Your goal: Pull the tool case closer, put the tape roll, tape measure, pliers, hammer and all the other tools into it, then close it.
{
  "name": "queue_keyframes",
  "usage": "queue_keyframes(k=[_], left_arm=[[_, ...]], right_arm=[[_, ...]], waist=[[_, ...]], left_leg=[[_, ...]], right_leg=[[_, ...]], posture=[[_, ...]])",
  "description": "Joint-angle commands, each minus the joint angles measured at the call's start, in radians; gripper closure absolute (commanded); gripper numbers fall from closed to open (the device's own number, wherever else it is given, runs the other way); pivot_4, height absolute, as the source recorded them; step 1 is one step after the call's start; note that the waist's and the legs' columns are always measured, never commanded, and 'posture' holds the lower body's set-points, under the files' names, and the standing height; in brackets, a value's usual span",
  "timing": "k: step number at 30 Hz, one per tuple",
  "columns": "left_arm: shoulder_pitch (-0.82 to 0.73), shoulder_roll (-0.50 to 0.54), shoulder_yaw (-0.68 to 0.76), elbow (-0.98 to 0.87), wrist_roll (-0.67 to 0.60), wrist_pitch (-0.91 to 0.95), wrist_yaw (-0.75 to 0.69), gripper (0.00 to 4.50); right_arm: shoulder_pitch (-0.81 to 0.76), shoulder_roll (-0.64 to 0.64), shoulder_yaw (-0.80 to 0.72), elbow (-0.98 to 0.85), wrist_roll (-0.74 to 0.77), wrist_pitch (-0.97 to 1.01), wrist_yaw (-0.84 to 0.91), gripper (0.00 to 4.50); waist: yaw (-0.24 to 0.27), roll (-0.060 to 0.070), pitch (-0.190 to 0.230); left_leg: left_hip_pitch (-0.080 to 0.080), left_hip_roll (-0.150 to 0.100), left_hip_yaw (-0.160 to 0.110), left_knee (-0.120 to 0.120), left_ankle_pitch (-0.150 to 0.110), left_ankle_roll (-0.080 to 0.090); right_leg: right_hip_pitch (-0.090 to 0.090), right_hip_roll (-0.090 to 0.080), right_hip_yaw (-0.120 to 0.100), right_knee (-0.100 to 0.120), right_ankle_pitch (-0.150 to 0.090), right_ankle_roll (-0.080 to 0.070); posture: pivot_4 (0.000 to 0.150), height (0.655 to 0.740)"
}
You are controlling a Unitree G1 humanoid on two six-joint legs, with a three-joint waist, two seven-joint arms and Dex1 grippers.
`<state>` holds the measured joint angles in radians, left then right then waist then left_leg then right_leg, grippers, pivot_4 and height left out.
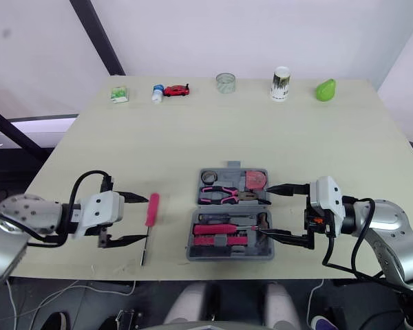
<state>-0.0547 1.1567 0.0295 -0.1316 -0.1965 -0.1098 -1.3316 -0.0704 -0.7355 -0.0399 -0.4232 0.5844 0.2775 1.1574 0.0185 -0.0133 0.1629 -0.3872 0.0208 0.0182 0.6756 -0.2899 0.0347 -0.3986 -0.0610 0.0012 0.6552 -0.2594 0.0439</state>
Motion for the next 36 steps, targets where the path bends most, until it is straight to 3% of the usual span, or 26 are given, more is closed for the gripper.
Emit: queue_keyframes(k=[1, 5, 9, 16, 23, 32, 36], left_arm=[[-0.18, 0.033, -0.137, 0.241, 0.09, -0.373, -0.234, 0.14], [-0.403, 0.016, -0.336, 0.452, 0.141, -0.623, -0.283, 0.14], [-0.705, -0.062, -0.605, 0.697, 0.296, -0.905, -0.283, 0.14], [-0.938, -0.214, -0.775, 1.047, 0.459, -1.191, -0.251, 0.14], [-1.024, -0.317, -0.822, 1.202, 0.619, -1.324, -0.127, 0.14], [-1.018, -0.363, -0.85, 1.238, 0.775, -1.386, 0.031, 0.14], [-1.049, -0.382, -0.858, 1.234, 0.92, -1.368, 0.158, 0.14]], right_arm=[[0.005, 0.001, -0.015, -0.034, 0.009, -0.009, -0.011, 0.0], [0.002, 0.004, -0.011, -0.041, 0.009, -0.005, -0.026, 0.0], [-0.003, 0.002, -0.01, -0.051, 0.015, 0.004, -0.035, 0.0], [-0.011, 0.01, -0.017, -0.052, 0.001, -0.008, -0.056, 0.0], [0.004, 0.011, -0.014, -0.075, 0.011, 0.001, -0.075, 0.0], [0.036, -0.042, -0.04, -0.096, 0.054, 0.023, -0.021, 0.0], [0.029, -0.06, -0.045, -0.074, 0.049, 0.013, -0.002, 0.0]], waist=[[-0.002, 0.0, 0.0], [-0.004, 0.0, 0.001], [-0.002, -0.001, 0.001], [-0.01, -0.003, 0.002], [-0.006, -0.004, 0.003], [-0.006, -0.005, 0.003], [-0.005, -0.005, 0.003]], left_leg=[[0.0, -0.001, 0.0, 0.0, 0.0, 0.0], [-0.009, -0.003, 0.001, 0.003, 0.0, 0.0], [-0.014, -0.002, 0.001, 0.009, 0.0, 0.0], [-0.014, -0.002, 0.001, 0.011, 0.0, 0.001], [-0.014, -0.001, 0.001, 0.011, 0.0, 0.001], [-0.014, -0.001, 0.0, 0.011, 0.0, 0.001], [-0.014, -0.001, 0.0, 0.011, 0.0, 0.001]], right_leg=[[0.0, 0.001, 0.0, 0.0, 0.0, 0.0], [-0.007, 0.004, 0.001, 0.001, 0.002, 0.004], [-0.011, 0.008, 0.001, 0.006, 0.003, 0.005], [-0.011, 0.009, 0.003, 0.006, 0.003, 0.006], [-0.011, 0.009, 0.003, 0.006, 0.003, 0.006], [-0.011, 0.009, 0.004, 0.007, 0.004, 0.007], [-0.011, 0.009, 0.003, 0.007, 0.004, 0.007]], posture=[[0.15, 0.74], [0.15, 0.74], [0.15, 0.74], [0.15, 0.74], [0.15, 0.74], [0.15, 0.74], [0.15, 0.74]])
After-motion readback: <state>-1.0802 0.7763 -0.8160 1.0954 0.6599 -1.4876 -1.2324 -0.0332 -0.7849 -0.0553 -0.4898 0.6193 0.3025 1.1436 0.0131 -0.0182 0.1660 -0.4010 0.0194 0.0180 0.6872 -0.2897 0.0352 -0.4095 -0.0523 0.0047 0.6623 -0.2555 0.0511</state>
